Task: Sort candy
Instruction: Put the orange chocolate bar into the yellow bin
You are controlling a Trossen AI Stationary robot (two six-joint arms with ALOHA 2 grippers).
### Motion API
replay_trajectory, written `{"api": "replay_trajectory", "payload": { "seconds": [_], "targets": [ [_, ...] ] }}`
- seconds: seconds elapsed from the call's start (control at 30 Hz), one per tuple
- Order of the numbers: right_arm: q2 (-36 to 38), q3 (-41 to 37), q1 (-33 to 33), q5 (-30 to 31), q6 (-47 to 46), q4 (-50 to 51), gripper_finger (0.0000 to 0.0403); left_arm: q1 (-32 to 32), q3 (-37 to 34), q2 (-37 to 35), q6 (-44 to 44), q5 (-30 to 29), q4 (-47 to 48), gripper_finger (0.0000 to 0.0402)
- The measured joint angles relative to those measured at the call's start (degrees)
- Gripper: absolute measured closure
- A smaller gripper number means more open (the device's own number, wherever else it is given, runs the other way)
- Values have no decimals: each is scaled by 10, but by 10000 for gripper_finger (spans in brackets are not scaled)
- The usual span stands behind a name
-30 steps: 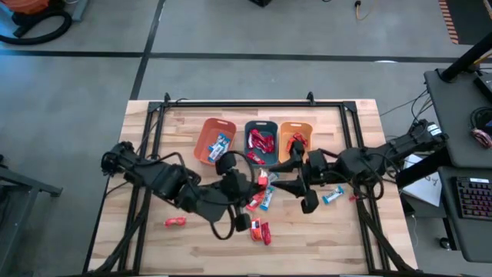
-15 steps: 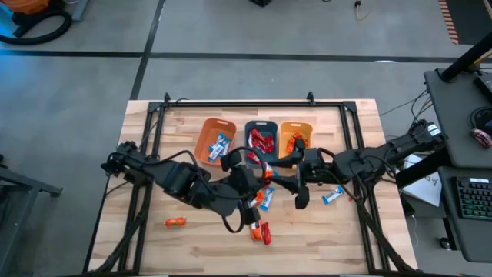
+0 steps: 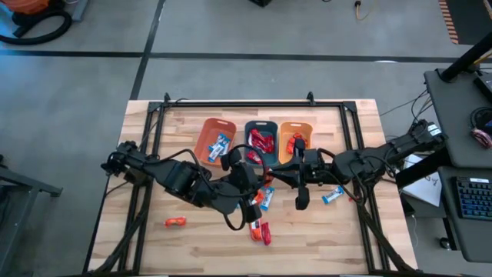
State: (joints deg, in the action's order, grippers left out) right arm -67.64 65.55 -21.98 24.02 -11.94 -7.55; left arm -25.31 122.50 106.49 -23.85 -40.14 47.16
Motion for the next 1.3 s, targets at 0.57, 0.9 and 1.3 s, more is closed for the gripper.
{"api": "replay_trajectory", "payload": {
  "seconds": [0.57,0.9,1.3],
  "targets": [
    [1,0,144,66,-149,340,390,10,102,-5,-192,23,368,313],
    [-87,-12,295,32,-292,594,390,14,53,-7,-168,73,429,323],
    [-172,-12,321,-82,-304,536,390,18,-152,-50,-154,200,422,323]
  ]
}}
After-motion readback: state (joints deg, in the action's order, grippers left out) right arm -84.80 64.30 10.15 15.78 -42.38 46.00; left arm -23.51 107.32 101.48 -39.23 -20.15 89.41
